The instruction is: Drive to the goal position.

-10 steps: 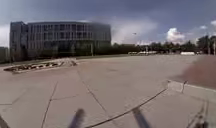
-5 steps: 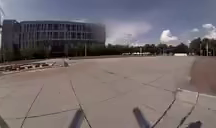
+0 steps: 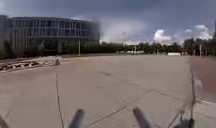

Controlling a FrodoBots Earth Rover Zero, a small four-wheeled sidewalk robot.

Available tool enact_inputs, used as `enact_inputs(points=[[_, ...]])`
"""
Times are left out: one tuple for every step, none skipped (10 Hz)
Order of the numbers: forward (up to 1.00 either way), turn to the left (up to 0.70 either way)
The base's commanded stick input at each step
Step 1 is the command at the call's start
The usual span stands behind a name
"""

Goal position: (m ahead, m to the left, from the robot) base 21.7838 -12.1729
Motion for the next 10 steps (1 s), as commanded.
enact_inputs(points=[[1.00,-0.41],[1.00,-0.41],[1.00,-0.41],[1.00,-0.41],[1.00,-0.41],[1.00,-0.41],[1.00,-0.41],[1.00,-0.41],[1.00,-0.41],[1.00,-0.41]])
